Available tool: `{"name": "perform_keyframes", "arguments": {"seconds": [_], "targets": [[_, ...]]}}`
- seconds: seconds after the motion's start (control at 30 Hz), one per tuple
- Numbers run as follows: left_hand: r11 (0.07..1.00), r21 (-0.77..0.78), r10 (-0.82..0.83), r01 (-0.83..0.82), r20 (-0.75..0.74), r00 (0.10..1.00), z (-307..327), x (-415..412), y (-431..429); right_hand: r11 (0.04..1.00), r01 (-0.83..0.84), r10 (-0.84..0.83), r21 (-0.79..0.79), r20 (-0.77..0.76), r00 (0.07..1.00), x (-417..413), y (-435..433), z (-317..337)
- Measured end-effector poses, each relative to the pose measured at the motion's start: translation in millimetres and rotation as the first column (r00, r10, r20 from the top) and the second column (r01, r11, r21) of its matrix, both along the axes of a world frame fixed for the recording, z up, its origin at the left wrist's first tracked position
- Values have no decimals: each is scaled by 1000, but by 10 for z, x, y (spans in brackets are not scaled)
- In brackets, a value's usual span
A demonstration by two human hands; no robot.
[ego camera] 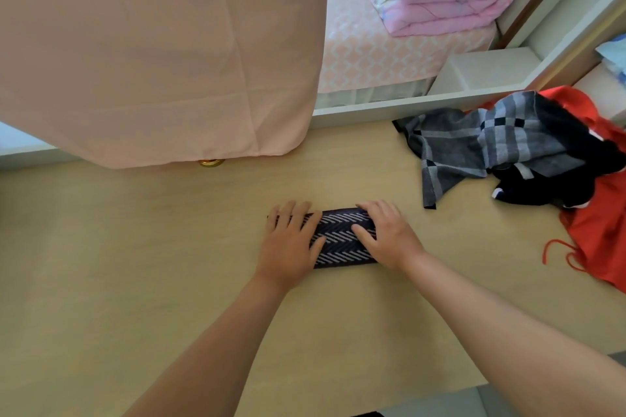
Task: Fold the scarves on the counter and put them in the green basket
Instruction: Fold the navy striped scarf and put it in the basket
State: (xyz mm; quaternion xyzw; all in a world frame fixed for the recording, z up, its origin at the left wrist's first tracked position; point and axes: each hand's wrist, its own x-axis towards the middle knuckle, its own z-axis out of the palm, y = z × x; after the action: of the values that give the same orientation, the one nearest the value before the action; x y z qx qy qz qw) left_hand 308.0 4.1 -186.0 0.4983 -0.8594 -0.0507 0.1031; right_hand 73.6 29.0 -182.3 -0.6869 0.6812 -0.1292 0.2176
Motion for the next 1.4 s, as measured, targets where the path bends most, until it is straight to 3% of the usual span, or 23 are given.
{"name": "perform_keyframes", "arguments": {"seconds": [0.17, 0.3, 0.37, 0.47, 0.57, 0.67, 0.8, 0.97, 1.03, 1.17, 1.23, 1.4], "targets": [[983, 161, 95, -84, -62, 994, -21, -2, -220, 999, -33, 32, -9, -62, 998, -47, -150, -4], [963, 262, 72, -67, -9, 997, 130, -34, -436, 995, -25, 44, 101, -187, 981, -26, -309, 61], [944, 317, 86, -93, 36, 996, 142, -41, -514, 997, -56, 69, 53, -277, 958, -24, -368, 57], [976, 187, 109, -115, 39, 993, 88, -67, -513, 988, -136, 98, -71, -393, 914, -12, -430, 25], [1000, 3, 12, -12, -95, 995, 112, -202, -363, 957, -195, 68, -215, -485, 872, 24, -467, -1], [986, -3, -169, 170, -108, 980, 88, -262, -146, 930, -202, 78, -308, -372, 925, 84, -423, 6], [962, 209, -205, 177, 121, 971, -57, -61, -53, 886, -358, 298, -294, -231, 926, 88, -203, -4], [934, 282, -277, 218, 188, 942, -23, 101, -165, 912, -403, 410, 80, -248, 878, 27, 7, 45], [925, 324, -272, 200, 193, 943, 23, 202, -167, 907, -393, 421, 152, -264, 868, 70, 38, 83], [928, 325, -240, 183, 145, 960, 113, 521, -97, 938, -294, 328, 186, -193, 925, 306, 113, 239], [932, 305, -220, 196, 46, 974, 139, 728, -23, 944, -263, 294, 202, -143, 945, 480, 159, 315], [893, 448, 29, 51, -171, 985, 421, 1348, 146, 977, -145, 158, 155, -78, 984, 988, 225, 542]]}}
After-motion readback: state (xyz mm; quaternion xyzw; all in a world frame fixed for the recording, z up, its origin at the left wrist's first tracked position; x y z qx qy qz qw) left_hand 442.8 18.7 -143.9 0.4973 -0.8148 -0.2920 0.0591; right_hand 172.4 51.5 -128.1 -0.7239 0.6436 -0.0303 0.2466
